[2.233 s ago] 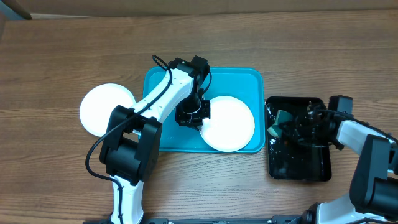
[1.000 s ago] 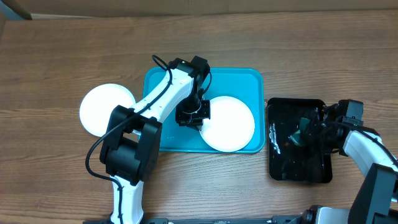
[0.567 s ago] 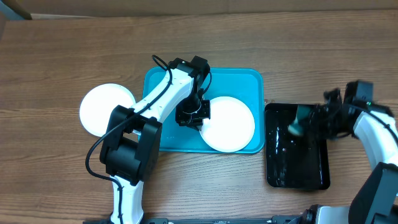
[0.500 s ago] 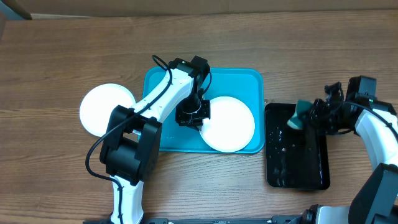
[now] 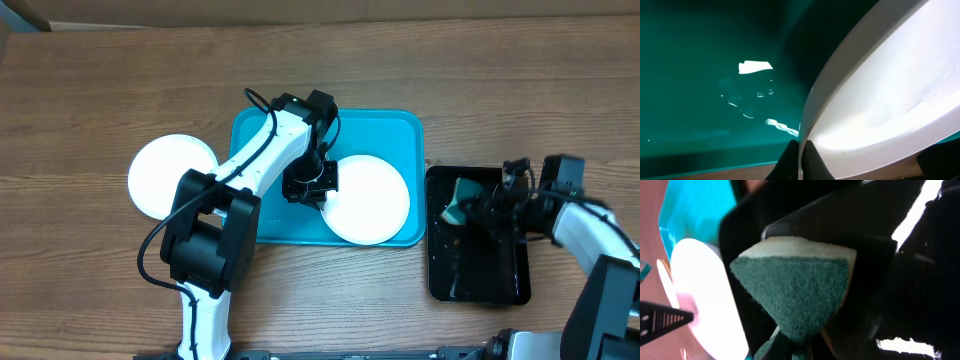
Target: Clean dirty plates on tray and stack at the side
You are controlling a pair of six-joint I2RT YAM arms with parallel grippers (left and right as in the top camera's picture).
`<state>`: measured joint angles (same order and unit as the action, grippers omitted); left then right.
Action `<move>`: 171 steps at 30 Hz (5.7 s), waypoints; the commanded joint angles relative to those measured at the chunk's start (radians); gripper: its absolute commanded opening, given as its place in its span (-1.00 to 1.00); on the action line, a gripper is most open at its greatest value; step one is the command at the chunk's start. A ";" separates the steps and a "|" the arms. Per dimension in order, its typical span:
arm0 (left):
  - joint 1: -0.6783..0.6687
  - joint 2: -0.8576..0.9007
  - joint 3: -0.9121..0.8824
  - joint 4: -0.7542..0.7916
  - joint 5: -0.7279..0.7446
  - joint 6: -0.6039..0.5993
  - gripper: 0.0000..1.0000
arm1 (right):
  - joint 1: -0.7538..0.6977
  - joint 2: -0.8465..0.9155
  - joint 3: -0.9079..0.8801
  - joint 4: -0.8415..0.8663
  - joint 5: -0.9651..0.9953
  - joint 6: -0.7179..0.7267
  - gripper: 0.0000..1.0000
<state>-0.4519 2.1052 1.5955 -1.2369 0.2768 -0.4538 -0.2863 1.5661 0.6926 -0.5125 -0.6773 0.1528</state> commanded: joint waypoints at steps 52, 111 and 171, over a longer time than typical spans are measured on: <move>-0.007 -0.016 -0.005 -0.018 0.001 0.005 -0.92 | 0.096 -0.002 -0.142 0.099 0.361 0.359 -0.93; -0.007 -0.016 -0.005 -0.011 0.001 0.005 -0.92 | 0.267 0.007 0.050 -0.055 0.377 0.078 -0.92; -0.259 -0.424 0.027 0.259 -1.197 0.217 -0.92 | 0.173 0.005 0.473 -0.586 0.479 -0.024 -0.71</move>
<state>-0.6899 1.6852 1.6035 -0.9825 -0.8055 -0.3084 -0.1116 1.5764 1.1553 -1.1011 -0.2020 0.1341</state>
